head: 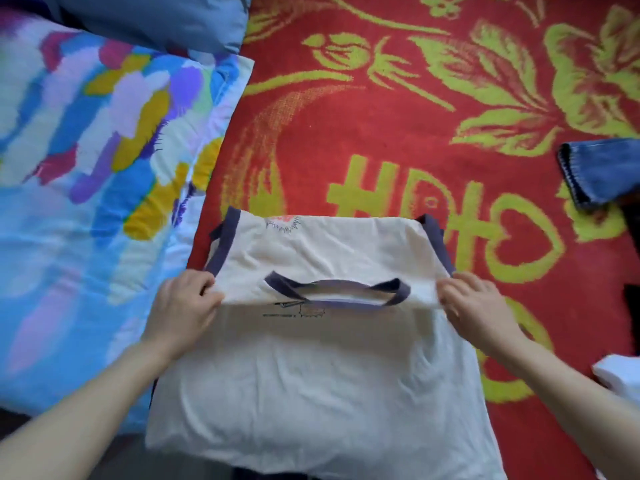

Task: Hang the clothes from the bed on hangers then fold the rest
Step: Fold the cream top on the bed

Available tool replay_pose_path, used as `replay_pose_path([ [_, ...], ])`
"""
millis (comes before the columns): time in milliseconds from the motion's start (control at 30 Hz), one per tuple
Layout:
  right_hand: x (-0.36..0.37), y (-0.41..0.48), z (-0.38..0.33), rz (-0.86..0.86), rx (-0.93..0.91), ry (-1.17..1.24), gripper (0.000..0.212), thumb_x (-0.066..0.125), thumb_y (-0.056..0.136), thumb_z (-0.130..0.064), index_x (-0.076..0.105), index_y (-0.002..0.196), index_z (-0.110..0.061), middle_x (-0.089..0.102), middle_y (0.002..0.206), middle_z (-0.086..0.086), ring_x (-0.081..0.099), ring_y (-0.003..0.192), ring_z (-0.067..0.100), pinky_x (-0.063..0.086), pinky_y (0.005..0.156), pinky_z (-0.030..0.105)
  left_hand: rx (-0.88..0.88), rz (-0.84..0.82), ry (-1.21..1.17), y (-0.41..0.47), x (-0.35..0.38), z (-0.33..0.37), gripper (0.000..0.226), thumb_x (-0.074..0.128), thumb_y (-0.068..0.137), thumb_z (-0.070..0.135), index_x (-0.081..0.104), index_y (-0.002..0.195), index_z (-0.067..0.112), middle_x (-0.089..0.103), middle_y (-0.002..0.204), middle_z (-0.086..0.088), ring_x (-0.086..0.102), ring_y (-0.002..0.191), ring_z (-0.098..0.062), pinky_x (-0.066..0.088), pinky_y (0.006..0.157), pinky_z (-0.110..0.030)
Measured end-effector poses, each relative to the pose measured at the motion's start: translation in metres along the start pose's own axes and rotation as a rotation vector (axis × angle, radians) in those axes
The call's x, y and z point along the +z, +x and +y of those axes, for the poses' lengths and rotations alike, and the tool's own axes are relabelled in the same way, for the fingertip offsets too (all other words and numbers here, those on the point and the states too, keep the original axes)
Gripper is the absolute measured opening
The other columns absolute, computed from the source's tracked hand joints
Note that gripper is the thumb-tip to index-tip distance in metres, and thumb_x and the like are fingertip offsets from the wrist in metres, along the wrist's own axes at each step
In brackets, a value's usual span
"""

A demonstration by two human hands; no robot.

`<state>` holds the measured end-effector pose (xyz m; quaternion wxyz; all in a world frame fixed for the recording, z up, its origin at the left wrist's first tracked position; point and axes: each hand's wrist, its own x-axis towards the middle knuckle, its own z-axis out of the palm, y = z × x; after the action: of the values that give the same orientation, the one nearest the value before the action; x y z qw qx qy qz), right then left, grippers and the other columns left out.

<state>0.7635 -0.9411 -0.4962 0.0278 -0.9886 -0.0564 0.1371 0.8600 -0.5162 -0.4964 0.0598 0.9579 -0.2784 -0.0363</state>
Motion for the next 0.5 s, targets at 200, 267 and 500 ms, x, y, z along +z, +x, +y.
replay_pose_path([
  [200,0.036,-0.021,-0.027,-0.356,0.138,-0.067,0.061,0.045,0.094,-0.041,0.019,0.147,-0.026,0.001,0.159,0.001,0.004,0.146,0.021,0.019,0.11,0.032,-0.167,-0.37,0.076,-0.023,0.035,0.04,0.071,0.093,0.043,0.017,0.07,0.109,0.004,0.058,0.121,-0.028,0.058,0.108,-0.046,0.049,0.077,-0.058],
  [267,0.036,-0.008,-0.039,-0.285,0.131,-0.062,0.058,0.041,0.096,-0.038,0.022,0.148,-0.023,0.002,0.159,0.005,0.003,0.146,0.022,0.016,0.112,0.033,-0.188,-0.357,0.044,-0.008,0.04,0.055,0.067,0.076,0.076,0.033,0.051,0.135,0.012,0.037,0.146,-0.023,0.037,0.133,-0.041,0.037,0.099,-0.057],
  [500,0.04,0.07,-0.066,-0.23,-0.092,-0.149,0.057,0.032,0.099,-0.031,0.013,0.15,-0.013,0.001,0.159,0.01,0.001,0.146,0.025,0.007,0.114,0.04,-0.173,-0.442,-0.007,0.063,0.068,0.095,0.06,0.024,0.099,0.047,-0.001,0.15,0.029,-0.013,0.158,-0.004,-0.01,0.145,-0.022,0.004,0.115,-0.045],
])
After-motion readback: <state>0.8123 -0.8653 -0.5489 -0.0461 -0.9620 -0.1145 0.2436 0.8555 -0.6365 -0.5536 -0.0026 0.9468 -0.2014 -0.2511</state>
